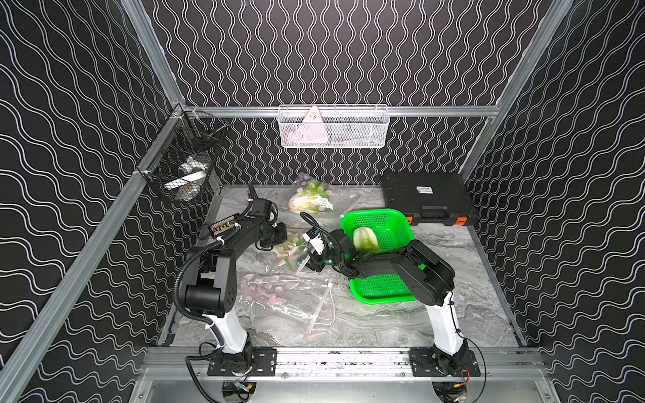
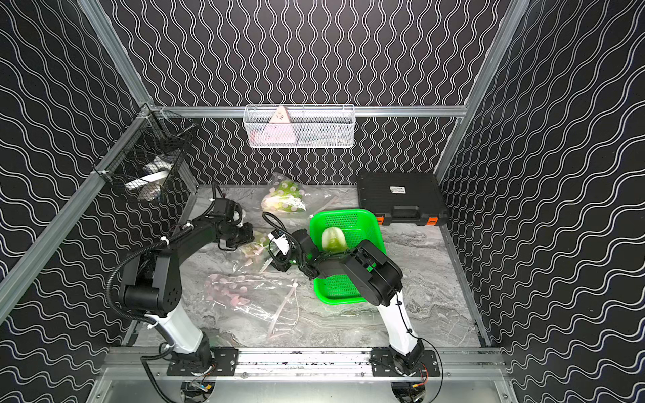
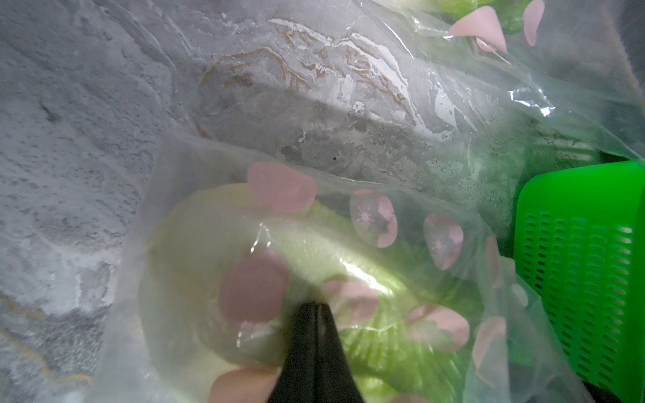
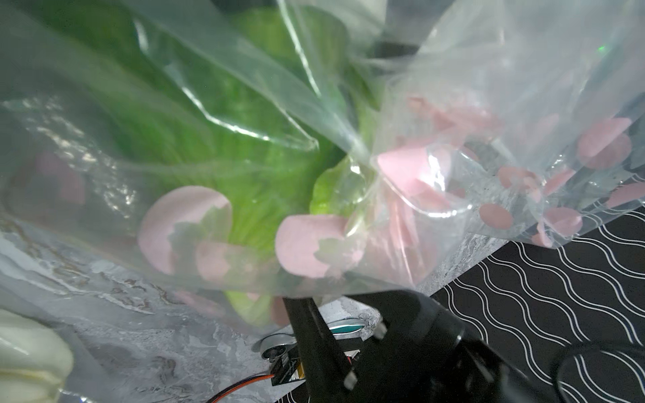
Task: Open the zip-top bag and take out the chinese cabbages
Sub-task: Pick up the Chinese cabbage from the zipper food storage bag.
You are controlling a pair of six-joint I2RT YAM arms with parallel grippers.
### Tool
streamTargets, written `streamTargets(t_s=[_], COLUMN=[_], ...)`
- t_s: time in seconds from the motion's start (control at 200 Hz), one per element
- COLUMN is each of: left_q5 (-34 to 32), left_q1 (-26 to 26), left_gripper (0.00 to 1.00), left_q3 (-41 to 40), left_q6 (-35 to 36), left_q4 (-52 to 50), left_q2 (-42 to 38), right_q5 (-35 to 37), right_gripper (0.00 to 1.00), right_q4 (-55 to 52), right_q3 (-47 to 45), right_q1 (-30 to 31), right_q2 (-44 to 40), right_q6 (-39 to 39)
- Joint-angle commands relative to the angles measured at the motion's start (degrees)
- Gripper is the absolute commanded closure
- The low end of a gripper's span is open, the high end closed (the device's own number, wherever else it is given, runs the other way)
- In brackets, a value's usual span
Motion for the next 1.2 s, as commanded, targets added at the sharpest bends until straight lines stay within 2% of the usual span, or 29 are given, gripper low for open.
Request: streamTargets(t_s=[0.0, 0.445, 0.866, 0.951, 1.041, 1.196], left_q5=[0.3, 0.2, 0.3, 0.4, 0.6, 1.3], left_q1=[-0.2, -0.2, -0.2, -0.2, -0.2, -0.2], left_gripper=[1.00, 1.00, 1.00, 1.00, 1.00, 1.00], left_q3=[0.2, 0.2, 0.2, 0.2, 0.2, 0.0], left_q6=[1.2, 1.2, 1.2, 1.1, 0.9, 0.4], left_q4=[-4.7, -4.8, -4.7, -4.6, -4.5, -4.1], left_q2=[0.3, 0.4, 0.8, 0.8, 0.9, 1.0], right_q5=[2.0, -0.9, -1.0, -2.0, -4.6, -8.5], right_gripper=[0.57, 0.63, 0.64, 0.63, 0.57, 0.54], right_q4=[0.7, 6.7, 7.0, 7.1, 8.1, 12.0], right_q3=[-0.5, -5.6, -4.9, -4.2, -3.8, -3.8], right_q1=[-0.4, -4.5, -5.3, -5.4, -5.4, -5.4], right_q2=[-0.6, -2.5, -2.3, -2.1, -1.7, -0.5], right_q6=[-1.2, 2.5, 2.4, 2.4, 1.9, 5.0])
